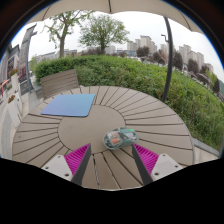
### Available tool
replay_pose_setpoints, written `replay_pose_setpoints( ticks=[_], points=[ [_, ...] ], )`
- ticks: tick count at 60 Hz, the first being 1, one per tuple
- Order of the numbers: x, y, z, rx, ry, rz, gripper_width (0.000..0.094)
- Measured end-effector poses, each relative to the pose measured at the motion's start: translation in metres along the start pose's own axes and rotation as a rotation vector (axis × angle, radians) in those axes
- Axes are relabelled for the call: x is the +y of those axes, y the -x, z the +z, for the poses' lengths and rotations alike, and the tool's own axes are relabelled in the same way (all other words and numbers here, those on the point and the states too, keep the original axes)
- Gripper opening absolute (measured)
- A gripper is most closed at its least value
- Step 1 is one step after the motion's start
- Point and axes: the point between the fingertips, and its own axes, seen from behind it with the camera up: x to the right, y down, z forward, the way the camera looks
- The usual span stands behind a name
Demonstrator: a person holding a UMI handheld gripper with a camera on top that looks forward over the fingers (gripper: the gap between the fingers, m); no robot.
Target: Arrange mouse
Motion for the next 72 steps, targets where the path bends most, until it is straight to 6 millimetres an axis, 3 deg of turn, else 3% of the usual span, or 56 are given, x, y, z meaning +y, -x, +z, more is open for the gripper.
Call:
replay_pose_setpoints(
  ticks=[27,41,46,48,50,57,60,64,69,72],
  points=[
    [-0.035,0.006,0.071,0.008,0.023,0.015,0.0858],
    [-0.043,0.014,0.089,0.000,0.042,0.003,0.0844],
    [-0.043,0.011,0.092,0.013,0.045,0.022,0.0734],
    [-0.044,0.010,0.093,0.014,0.048,0.027,0.0617],
    [-0.044,0.008,0.094,0.025,0.052,0.025,0.0438],
    [-0.049,0.007,0.094,0.050,0.095,0.010,0.0375],
    [-0.064,0.012,0.091,0.042,0.097,0.035,0.0374],
    [-0.105,0.021,0.086,0.039,0.057,0.054,0.0375],
    [-0.156,0.051,0.086,-0.009,0.007,0.080,0.0373],
    [-0.186,0.080,0.091,-0.047,-0.012,0.095,0.0374]
  ],
)
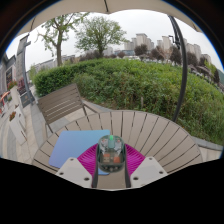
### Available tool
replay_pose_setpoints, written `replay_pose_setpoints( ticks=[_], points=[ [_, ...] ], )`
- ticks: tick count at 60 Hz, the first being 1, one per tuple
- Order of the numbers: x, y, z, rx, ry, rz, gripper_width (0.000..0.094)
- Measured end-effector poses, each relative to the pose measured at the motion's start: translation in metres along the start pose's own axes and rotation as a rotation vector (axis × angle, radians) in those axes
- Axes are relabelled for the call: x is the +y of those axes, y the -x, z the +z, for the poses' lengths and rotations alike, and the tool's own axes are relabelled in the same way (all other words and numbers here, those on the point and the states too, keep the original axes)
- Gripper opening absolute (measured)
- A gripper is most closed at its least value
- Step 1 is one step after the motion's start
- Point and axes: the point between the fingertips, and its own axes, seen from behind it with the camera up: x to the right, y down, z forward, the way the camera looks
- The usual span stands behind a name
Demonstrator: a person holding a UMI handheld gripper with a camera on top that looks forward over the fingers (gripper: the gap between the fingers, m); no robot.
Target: Arrange mouse
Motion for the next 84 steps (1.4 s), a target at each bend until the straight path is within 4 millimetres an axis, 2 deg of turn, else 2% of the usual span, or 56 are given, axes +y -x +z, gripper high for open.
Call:
replay_pose_setpoints(
  ticks=[3,6,10,13,19,23,25,28,30,33,35,40,46,54,62,67,73,84],
  points=[
    [-0.018,0.026,0.010,-0.031,-0.027,0.001,0.0374],
    [-0.027,0.051,0.027,-0.045,-0.039,-0.018,0.0373],
    [-0.027,0.085,0.053,-0.067,-0.039,-0.031,0.0374],
    [-0.016,0.105,0.073,-0.072,-0.022,-0.051,0.0374],
    [0.021,0.125,0.110,-0.059,0.038,-0.089,0.0375],
    [0.051,0.127,0.125,-0.044,0.083,-0.107,0.0420],
    [0.059,0.129,0.128,-0.040,0.101,-0.117,0.0447],
    [0.056,0.129,0.127,-0.038,0.076,-0.126,0.0489],
    [0.058,0.124,0.124,-0.020,0.097,-0.126,0.0592],
    [0.056,0.122,0.109,-0.013,0.114,-0.112,0.0866],
    [0.048,0.120,0.096,-0.016,0.110,-0.098,0.0825],
    [0.030,0.107,0.048,-0.014,0.107,-0.083,0.0859],
    [0.028,0.079,-0.032,0.017,0.155,-0.077,0.0851],
    [0.043,0.033,-0.141,0.060,0.208,-0.095,0.0854],
    [0.071,0.000,-0.220,0.085,0.241,-0.076,0.0858],
    [0.088,-0.017,-0.253,0.111,0.258,-0.073,0.0862],
    [0.098,-0.029,-0.272,0.134,0.252,-0.095,0.0861],
    [0.103,-0.030,-0.281,0.124,0.250,-0.086,0.0851]
  ],
)
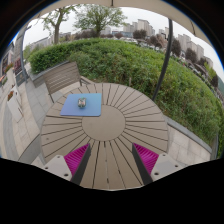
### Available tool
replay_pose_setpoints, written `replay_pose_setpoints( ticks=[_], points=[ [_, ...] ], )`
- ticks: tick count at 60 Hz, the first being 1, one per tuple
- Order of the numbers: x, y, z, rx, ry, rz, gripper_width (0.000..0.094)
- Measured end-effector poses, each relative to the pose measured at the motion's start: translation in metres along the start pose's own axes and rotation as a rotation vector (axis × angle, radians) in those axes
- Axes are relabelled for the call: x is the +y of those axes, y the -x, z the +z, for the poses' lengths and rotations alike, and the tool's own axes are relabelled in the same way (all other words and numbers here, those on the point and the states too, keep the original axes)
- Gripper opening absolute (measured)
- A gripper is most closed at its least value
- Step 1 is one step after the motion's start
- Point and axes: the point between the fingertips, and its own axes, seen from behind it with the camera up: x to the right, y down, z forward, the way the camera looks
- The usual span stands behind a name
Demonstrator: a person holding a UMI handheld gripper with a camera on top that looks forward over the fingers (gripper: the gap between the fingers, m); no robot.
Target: Arrange mouse
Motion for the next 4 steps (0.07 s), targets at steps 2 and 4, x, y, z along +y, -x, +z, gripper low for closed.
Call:
replay_pose_setpoints(
  ticks=[2,4],
  points=[
    [-0.0006,0.0002,-0.0005,-0.007,0.000,0.010,0.0850],
    [-0.0010,0.0016,-0.0009,-0.016,0.000,0.019,0.0852]
  ],
)
